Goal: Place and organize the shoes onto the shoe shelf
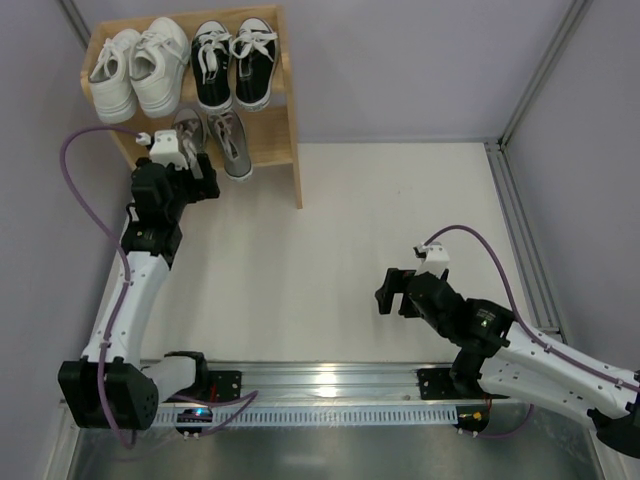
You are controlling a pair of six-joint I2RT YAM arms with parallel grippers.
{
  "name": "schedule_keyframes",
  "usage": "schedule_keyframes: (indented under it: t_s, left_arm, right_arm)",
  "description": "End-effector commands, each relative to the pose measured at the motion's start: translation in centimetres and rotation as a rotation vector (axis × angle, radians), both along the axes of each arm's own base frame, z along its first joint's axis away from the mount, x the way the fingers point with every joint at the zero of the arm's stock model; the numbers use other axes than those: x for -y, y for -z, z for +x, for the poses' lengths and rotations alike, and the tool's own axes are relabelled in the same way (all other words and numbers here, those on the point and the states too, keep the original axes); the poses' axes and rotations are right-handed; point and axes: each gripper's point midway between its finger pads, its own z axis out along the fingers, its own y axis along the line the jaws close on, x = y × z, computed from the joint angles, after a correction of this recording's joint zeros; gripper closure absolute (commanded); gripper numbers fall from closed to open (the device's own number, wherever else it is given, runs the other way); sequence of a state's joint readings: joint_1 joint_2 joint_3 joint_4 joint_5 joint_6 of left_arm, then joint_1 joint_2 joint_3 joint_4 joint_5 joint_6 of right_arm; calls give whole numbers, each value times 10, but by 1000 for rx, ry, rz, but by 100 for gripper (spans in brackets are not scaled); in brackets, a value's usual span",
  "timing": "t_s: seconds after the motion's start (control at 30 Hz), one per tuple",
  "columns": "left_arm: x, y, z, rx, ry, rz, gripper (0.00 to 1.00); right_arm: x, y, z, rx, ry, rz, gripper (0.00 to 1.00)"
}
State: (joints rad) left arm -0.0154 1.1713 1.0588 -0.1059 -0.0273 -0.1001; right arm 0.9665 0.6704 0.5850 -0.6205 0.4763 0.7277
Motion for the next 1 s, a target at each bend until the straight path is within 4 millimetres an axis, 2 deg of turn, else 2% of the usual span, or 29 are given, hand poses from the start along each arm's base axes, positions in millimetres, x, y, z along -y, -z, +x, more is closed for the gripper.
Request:
schedule_keyframes:
  t_s: [0.0, 0.13, 0.17, 0.3, 0.37, 0.43, 0.47, 0.53, 0.6, 0.63, 0.67, 0.7, 0.83, 0.87, 0.97]
  left_arm:
    - [25, -17, -15, 65, 49, -68, 0]
    - [62, -25, -20, 88, 136, -102, 1]
    - [77, -28, -21, 93, 170, -112, 1]
    - [99, -27, -11, 87, 213, -141, 2]
    - [102, -26, -5, 88, 211, -139, 3]
    - [102, -16, 3, 64, 193, -133, 3]
    - [102, -24, 8, 91, 188, -135, 3]
    - [103, -18, 19, 80, 178, -123, 4]
    - [103, -22, 29, 87, 168, -113, 6]
    - [104, -16, 35, 73, 167, -99, 7]
    - [105, -18, 38, 83, 168, -96, 8]
    - [106, -25, 41, 96, 170, -94, 10]
    - [107, -26, 52, 102, 166, -69, 17]
    - [105, -21, 56, 88, 160, -53, 19]
    - [102, -15, 59, 68, 148, -26, 32]
  right_arm:
    - [-4, -4, 5, 21, -4, 0, 3]
    - [-7, -2, 5, 13, -8, -3, 3]
    - [-8, -1, 5, 10, -9, -4, 3]
    - [-6, -2, 5, 9, -5, -4, 3]
    - [-5, -2, 5, 10, 0, -3, 3]
    - [-3, -4, 5, 17, 5, -6, 3]
    - [-3, -5, 5, 20, 5, -7, 3]
    - [-2, -6, 5, 20, 8, -10, 3]
    - [-1, -6, 6, 20, 10, -13, 3]
    - [-1, -6, 6, 19, 13, -16, 3]
    - [0, -6, 6, 18, 13, -18, 3]
    - [-1, -6, 6, 17, 15, -15, 3]
    - [3, -4, 6, 17, 23, -29, 3]
    - [3, -5, 6, 19, 23, -29, 3]
    - [3, -5, 6, 20, 24, -33, 3]
